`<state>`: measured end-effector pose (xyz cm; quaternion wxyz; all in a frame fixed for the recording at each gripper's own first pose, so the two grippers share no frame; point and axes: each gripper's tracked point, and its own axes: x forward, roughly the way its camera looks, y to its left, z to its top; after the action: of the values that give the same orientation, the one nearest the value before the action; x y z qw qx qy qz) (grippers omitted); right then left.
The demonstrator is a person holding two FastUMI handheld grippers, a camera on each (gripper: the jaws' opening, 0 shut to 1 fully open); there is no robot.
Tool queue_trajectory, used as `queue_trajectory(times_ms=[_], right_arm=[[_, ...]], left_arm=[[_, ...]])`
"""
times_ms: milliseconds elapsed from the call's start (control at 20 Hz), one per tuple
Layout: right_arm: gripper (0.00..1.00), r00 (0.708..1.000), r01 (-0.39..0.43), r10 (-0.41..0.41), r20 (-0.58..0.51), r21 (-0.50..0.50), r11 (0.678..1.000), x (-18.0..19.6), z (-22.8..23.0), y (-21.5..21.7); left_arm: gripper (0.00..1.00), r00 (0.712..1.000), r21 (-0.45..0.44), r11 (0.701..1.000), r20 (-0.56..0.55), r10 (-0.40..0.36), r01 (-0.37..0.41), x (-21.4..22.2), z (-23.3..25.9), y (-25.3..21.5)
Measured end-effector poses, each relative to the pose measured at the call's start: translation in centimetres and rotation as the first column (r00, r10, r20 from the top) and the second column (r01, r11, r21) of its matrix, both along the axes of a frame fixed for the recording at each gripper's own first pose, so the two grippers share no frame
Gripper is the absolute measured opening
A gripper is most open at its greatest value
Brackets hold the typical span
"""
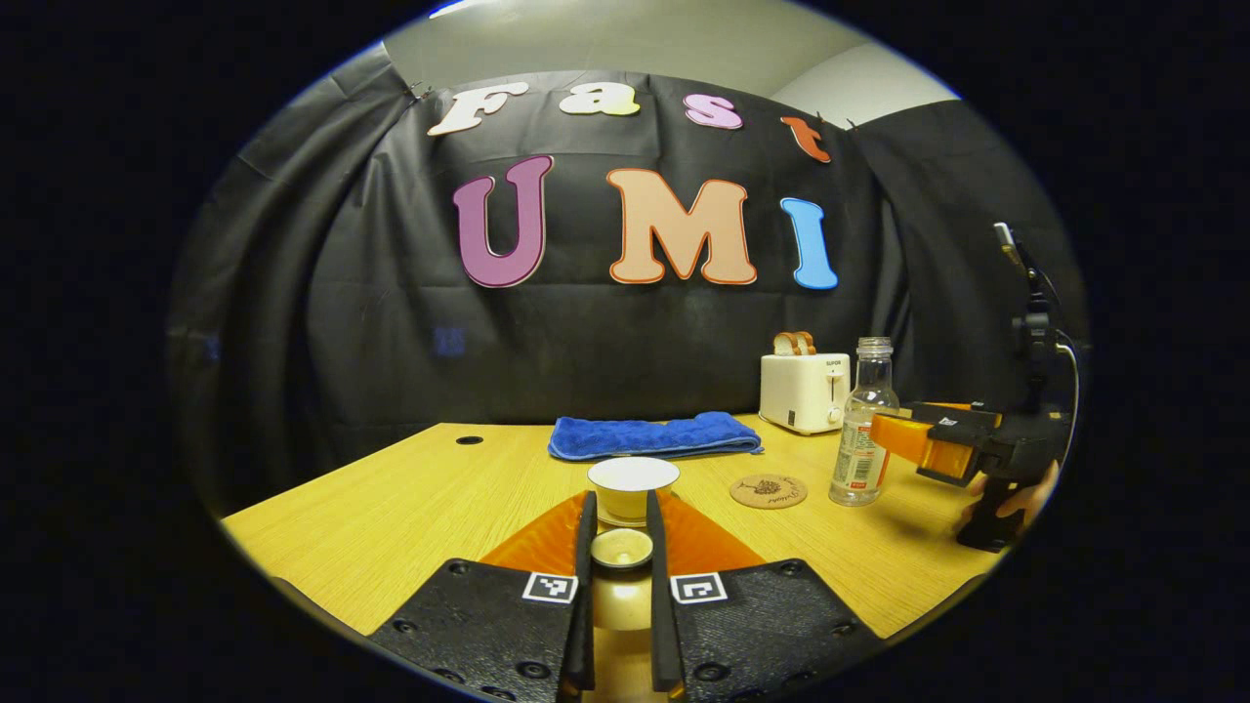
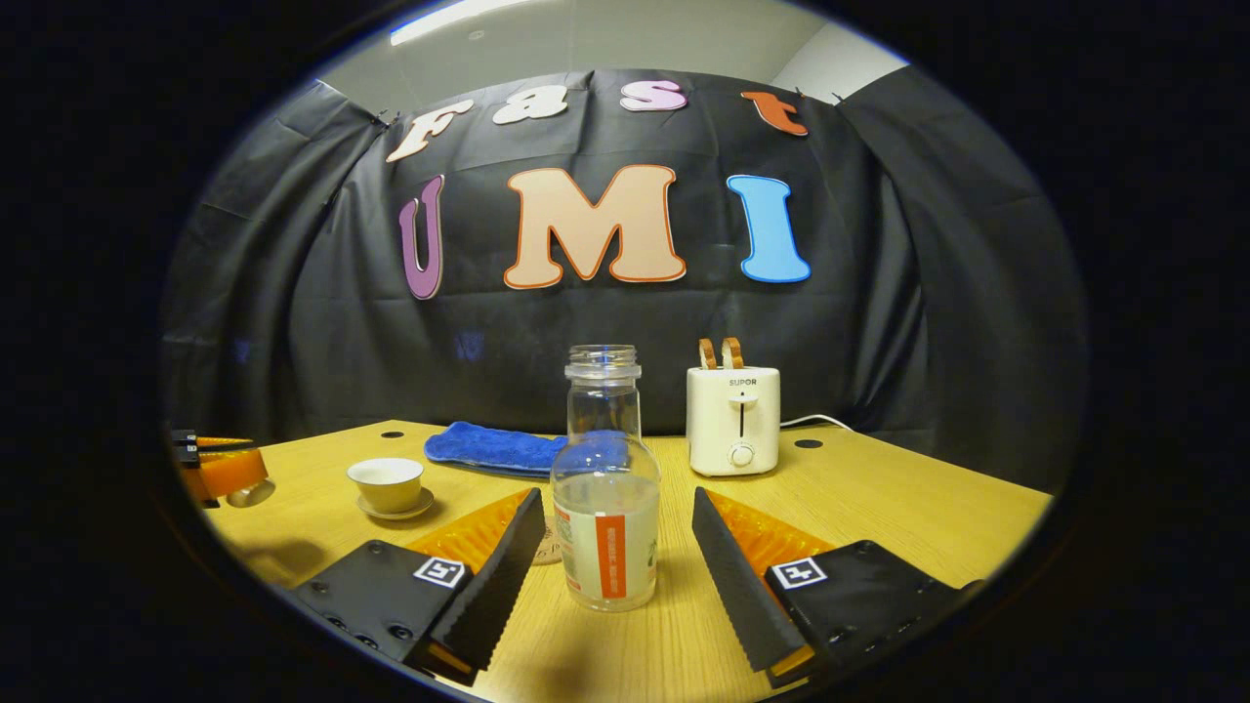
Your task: Open the teacup lid with one hand, grasp the water bottle and pour water into the teacup with the other hand; after pouring, place the water bottle on the coaster and then close the teacup lid.
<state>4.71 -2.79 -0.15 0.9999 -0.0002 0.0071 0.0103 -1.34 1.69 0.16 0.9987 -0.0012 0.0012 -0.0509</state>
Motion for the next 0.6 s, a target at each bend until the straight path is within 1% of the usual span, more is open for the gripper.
queue_trajectory(times_ms=[300, 350, 400, 450, 500, 550, 600], right_arm=[[0.93, 1.0, 0.023, -0.023, -0.012, -0.001, 1.0, 3.4, -0.4, 0.5], [0.97, 0.999, 0.029, -0.029, -0.018, 0.0, 1.0, 3.8, -0.6, 0.5], [0.93, 0.999, 0.031, -0.031, -0.018, -0.001, 1.0, 3.9, -0.5, 0.5], [0.86, 0.999, 0.049, -0.049, -0.015, -0.003, 0.999, 4.3, -0.3, 0.1], [0.79, 0.999, 0.04, -0.04, -0.016, 0.0, 0.999, 4.4, -0.5, 0.3], [0.77, 0.999, 0.044, -0.044, -0.006, -0.003, 0.999, 4.3, -0.4, 0.4], [0.78, 0.998, 0.062, -0.062, -0.003, -0.006, 0.998, 4.3, -0.2, 0.0]], left_arm=[[0.2, 1.0, 0.003, 1.0, -0.001, -0.005, 0.005, 0.0, 0.0, -0.2], [0.2, 1.0, 0.002, 1.0, 0.001, -0.005, 0.005, 0.0, 0.0, -0.2], [0.2, 1.0, 0.003, 1.0, -0.001, -0.007, 0.007, 0.0, -0.1, -0.2], [0.19, 1.0, 0.003, 1.0, 0.0, -0.011, 0.011, 0.0, 0.0, -0.3], [0.2, 1.0, 0.004, 1.0, 0.0, -0.018, 0.018, 0.0, 0.0, -0.5], [0.2, 1.0, 0.003, 1.0, 0.001, -0.02, 0.02, 0.0, 0.1, -0.5], [0.2, 1.0, 0.003, 1.0, 0.001, -0.021, 0.021, 0.0, 0.0, -0.4]])
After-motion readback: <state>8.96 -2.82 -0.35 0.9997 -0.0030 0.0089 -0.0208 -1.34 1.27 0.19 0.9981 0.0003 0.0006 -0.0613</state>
